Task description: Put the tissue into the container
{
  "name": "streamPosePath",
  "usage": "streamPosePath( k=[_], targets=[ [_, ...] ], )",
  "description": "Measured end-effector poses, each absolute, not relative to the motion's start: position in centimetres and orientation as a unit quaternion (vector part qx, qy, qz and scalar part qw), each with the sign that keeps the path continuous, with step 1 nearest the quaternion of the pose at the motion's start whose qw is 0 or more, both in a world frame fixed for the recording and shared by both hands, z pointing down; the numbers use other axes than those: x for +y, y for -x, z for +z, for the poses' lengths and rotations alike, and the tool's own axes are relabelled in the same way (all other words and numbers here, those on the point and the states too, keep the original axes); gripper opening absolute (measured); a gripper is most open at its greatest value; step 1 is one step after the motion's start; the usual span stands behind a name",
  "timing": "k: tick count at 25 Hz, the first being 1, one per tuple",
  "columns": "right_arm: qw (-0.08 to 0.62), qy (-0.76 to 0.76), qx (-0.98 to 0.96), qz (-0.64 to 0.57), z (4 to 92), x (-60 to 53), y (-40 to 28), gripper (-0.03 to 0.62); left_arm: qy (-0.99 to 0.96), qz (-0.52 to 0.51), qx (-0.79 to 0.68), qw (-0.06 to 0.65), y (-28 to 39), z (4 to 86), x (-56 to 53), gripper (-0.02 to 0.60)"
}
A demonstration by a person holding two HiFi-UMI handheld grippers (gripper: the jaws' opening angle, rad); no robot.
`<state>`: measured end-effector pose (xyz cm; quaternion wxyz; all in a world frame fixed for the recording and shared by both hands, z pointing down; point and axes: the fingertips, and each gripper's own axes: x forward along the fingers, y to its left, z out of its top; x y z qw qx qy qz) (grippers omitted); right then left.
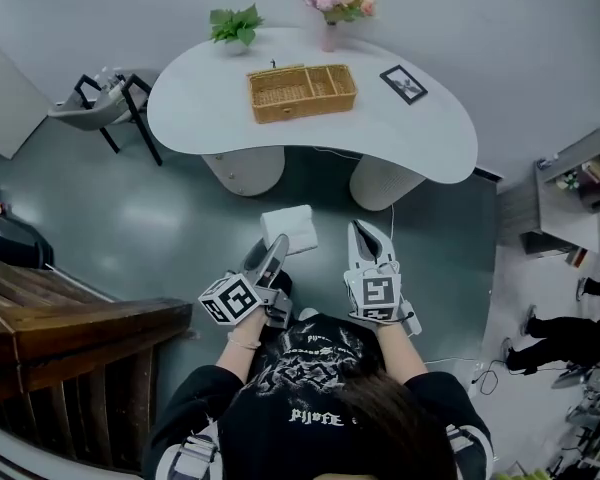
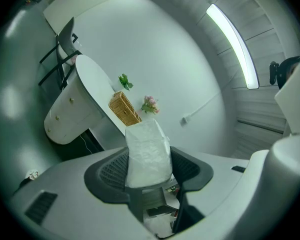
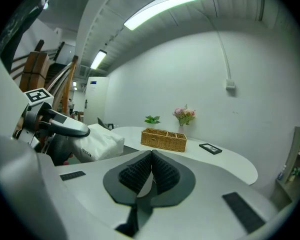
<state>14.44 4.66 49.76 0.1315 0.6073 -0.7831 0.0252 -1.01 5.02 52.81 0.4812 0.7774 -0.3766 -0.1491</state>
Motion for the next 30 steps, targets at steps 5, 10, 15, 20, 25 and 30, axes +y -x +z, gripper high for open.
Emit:
streamPosePath(
  k=[5, 10, 15, 20, 25, 30],
  targets=[
    [0.132, -0.610, -0.781, 0.025, 49.4, -0.4, -13.4, 0.023, -0.781, -0.157, -0.370, 0.477, 2.6, 52.1, -1.2, 0.261],
    [0.131, -0.621, -0.772, 0.027, 49.1, -5.0, -12.3, 0.023, -0.786, -0.155, -0.365, 0.473, 3.8, 51.4, -6.8, 0.261],
    [0.122, -0.644, -0.755, 0.032, 48.6, -8.8, -11.9, 0.023, -0.789, -0.145, -0.351, 0.483, 4.2, 51.5, -11.6, 0.261],
    [0.114, -0.654, -0.748, 0.032, 48.3, -12.4, -10.8, 0.023, -0.799, -0.137, -0.327, 0.486, 4.6, 51.4, -15.5, 0.259],
    [0.109, -0.657, -0.745, 0.030, 48.4, -15.1, -8.7, 0.023, -0.801, -0.140, -0.309, 0.493, 5.9, 51.5, -18.1, 0.261],
    [0.087, -0.634, -0.766, 0.053, 48.6, -17.3, -6.6, 0.025, -0.798, -0.136, -0.310, 0.498, 7.0, 52.1, -20.7, 0.261]
  ],
)
